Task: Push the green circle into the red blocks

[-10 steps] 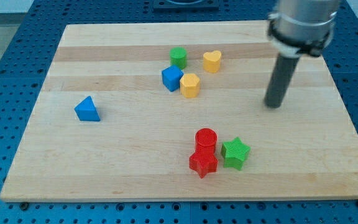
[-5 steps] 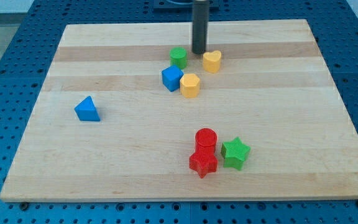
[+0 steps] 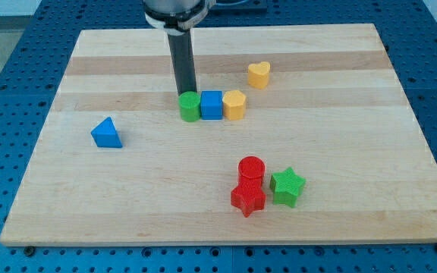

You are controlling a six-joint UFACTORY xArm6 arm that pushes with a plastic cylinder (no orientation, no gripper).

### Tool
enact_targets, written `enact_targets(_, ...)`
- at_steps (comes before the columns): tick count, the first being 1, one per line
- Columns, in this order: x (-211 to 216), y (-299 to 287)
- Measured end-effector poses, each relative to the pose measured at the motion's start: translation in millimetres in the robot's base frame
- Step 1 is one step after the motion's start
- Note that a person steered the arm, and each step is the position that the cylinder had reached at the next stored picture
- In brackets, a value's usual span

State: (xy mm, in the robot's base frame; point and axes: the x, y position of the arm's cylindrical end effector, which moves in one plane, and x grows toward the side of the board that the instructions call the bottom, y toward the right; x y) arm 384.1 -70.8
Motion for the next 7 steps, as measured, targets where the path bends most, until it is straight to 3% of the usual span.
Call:
enact_targets(5,151,0)
enact_targets(6,163,-2)
enact_targets(7,143,-52)
